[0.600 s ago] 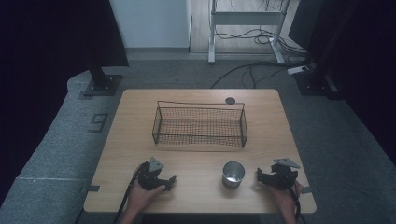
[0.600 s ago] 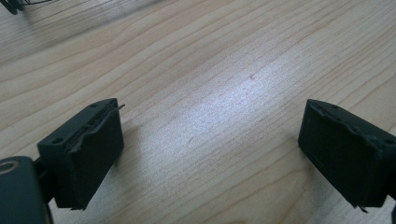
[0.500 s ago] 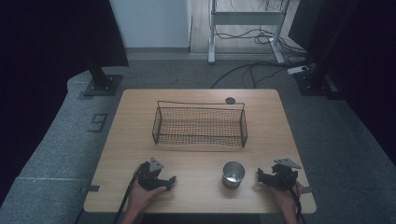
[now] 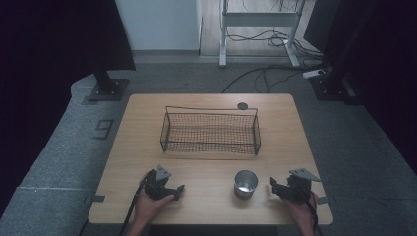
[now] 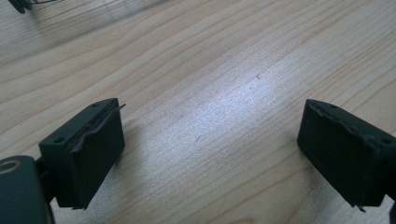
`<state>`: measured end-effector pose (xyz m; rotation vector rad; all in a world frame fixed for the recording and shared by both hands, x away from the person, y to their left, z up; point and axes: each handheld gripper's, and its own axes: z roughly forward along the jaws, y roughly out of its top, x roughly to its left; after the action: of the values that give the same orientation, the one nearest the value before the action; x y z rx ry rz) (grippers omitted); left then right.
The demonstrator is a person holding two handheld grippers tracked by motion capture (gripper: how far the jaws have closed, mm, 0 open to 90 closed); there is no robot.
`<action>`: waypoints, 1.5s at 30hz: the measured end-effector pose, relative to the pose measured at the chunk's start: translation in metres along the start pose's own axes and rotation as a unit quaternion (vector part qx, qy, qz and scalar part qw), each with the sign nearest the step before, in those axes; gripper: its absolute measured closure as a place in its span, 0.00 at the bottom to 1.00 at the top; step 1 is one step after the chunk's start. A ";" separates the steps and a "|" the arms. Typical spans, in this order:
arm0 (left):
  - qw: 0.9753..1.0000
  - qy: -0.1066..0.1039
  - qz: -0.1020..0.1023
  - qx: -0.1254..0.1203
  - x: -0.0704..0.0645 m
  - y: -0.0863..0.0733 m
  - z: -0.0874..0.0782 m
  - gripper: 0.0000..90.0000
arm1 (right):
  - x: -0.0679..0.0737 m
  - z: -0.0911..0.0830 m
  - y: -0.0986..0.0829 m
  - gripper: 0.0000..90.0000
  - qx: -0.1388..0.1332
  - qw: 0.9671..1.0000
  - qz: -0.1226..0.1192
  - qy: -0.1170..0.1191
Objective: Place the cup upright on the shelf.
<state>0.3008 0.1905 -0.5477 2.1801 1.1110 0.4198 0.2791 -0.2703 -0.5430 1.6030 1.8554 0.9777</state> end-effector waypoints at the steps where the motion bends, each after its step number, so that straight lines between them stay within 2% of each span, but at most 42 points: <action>1: 1.000 0.000 0.000 0.000 0.000 0.000 0.000 0.08 | 0.001 -0.002 0.001 0.12 -0.003 1.000 -0.001 0.002; 2: 1.000 0.000 0.000 0.000 0.000 0.000 0.000 0.08 | 0.002 -0.008 0.002 0.12 -0.011 1.000 -0.003 0.012; 4: 1.000 0.000 0.000 0.000 0.000 0.000 0.000 0.08 | 0.003 -0.011 0.003 0.12 -0.014 1.000 -0.003 0.015; 5: 1.000 0.000 0.000 0.000 0.001 0.000 0.000 0.08 | 0.004 -0.019 0.005 0.13 -0.027 0.999 0.001 0.027; 7: 1.000 -0.001 0.000 0.000 0.001 0.001 0.000 0.08 | 0.005 -0.022 0.006 0.13 -0.031 0.999 0.000 0.032; 11: 1.000 0.000 -0.001 0.000 0.002 0.001 0.001 0.08 | 0.015 -0.040 0.012 0.13 -0.057 0.996 -0.007 0.061; 15: 1.000 0.002 -0.001 0.000 0.002 0.001 0.001 0.08 | 0.024 -0.049 0.016 0.13 -0.072 0.995 -0.018 0.073; 22: 1.000 0.002 -0.003 -0.001 0.002 0.002 0.002 0.08 | 0.050 -0.064 0.023 0.13 -0.090 0.988 -0.040 0.123; 23: 1.000 0.002 -0.003 -0.001 0.002 0.002 0.002 0.08 | 0.050 -0.064 0.023 0.13 -0.090 0.988 -0.040 0.123; 25: 1.000 0.002 -0.002 0.000 0.003 0.002 0.002 0.08 | 0.061 -0.066 0.025 0.12 -0.089 0.984 -0.045 0.144; 26: 1.000 0.002 -0.003 0.000 0.003 0.002 0.002 0.08 | 0.061 -0.066 0.025 0.12 -0.089 0.984 -0.045 0.144; 27: 1.000 0.002 -0.002 0.000 0.003 0.002 0.002 0.08 | 0.068 -0.066 0.025 0.12 -0.090 0.983 -0.051 0.152; 30: 1.000 0.002 -0.002 0.000 0.003 0.002 0.002 0.08 | 0.075 -0.063 0.024 0.10 -0.085 0.982 -0.054 0.161; 40: 1.000 0.004 -0.005 0.000 0.003 0.002 0.002 0.08 | 0.094 -0.041 0.023 0.01 -0.061 0.980 -0.078 0.174; 45: 1.000 0.004 -0.005 -0.001 0.003 0.002 0.002 0.08 | 0.097 -0.035 0.022 0.00 -0.057 0.980 -0.083 0.170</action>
<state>0.3049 0.1911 -0.5478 2.1729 1.1247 0.4247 0.2483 -0.1808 -0.4960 1.2489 2.0729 1.3195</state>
